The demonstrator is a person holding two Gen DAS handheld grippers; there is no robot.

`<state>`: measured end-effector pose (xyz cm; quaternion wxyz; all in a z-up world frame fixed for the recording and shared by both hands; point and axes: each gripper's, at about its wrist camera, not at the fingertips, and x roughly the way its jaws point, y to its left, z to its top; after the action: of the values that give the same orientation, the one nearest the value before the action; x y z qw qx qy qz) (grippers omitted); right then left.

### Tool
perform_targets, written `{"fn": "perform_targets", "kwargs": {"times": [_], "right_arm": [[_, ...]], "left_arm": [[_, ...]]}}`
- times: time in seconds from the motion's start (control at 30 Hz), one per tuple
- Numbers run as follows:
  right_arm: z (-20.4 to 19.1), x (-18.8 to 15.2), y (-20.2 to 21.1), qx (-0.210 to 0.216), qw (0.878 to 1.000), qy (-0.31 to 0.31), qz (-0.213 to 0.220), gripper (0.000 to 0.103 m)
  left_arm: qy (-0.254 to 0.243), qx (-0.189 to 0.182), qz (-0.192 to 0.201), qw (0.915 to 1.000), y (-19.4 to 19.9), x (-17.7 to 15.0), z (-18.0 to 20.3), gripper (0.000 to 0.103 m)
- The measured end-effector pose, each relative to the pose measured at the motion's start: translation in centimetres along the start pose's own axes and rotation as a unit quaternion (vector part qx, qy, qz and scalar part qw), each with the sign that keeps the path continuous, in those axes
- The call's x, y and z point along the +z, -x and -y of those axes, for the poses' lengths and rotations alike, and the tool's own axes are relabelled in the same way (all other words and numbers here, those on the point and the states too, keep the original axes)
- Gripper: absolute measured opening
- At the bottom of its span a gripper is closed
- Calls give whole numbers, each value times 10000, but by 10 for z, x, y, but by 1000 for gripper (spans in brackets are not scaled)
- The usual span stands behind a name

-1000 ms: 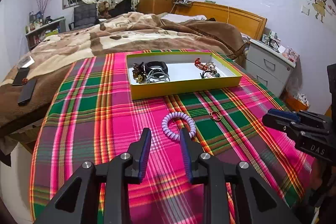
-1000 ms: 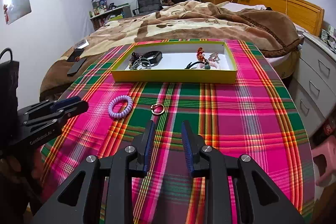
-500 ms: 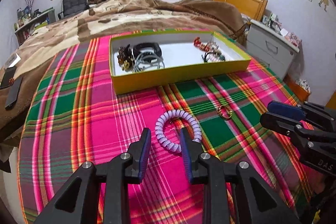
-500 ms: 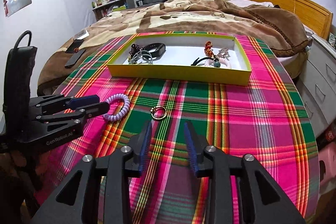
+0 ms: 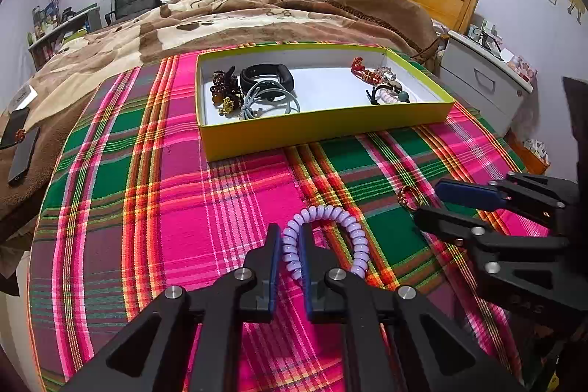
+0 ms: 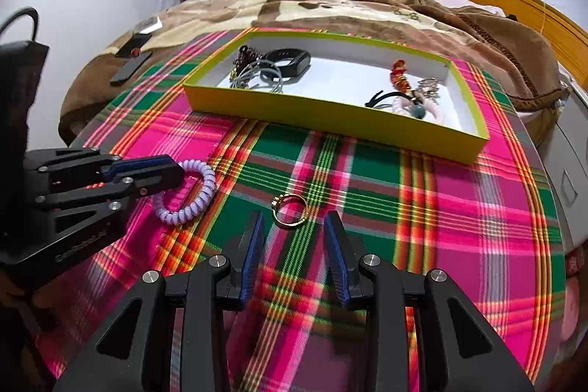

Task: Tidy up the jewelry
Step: 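Grasp the lavender coiled hair tie with the left tool while the right tool grasps the gold ring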

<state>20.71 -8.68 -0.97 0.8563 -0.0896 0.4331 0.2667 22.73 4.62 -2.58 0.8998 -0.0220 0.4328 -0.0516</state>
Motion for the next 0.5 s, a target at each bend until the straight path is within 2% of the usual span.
{"fn": "perform_targets", "kwargs": {"times": [0.2,0.27,0.3,0.5], "right_arm": [[-5,4,-9,-59,9999,129,-91,34],[-7,5,-9,-118,9997,195,-92,31],[-8,6,-10,-131,9996,220,-88,23],[-9,4,-7,-193,9996,205,-63,23]], "left_arm": [[16,-8,51,10000,4,-1,-2,9],[36,-8,68,10000,5,-2,-3,9],[45,-9,71,10000,6,-2,-3,9],[48,-7,99,9999,9,-3,-4,9]]}}
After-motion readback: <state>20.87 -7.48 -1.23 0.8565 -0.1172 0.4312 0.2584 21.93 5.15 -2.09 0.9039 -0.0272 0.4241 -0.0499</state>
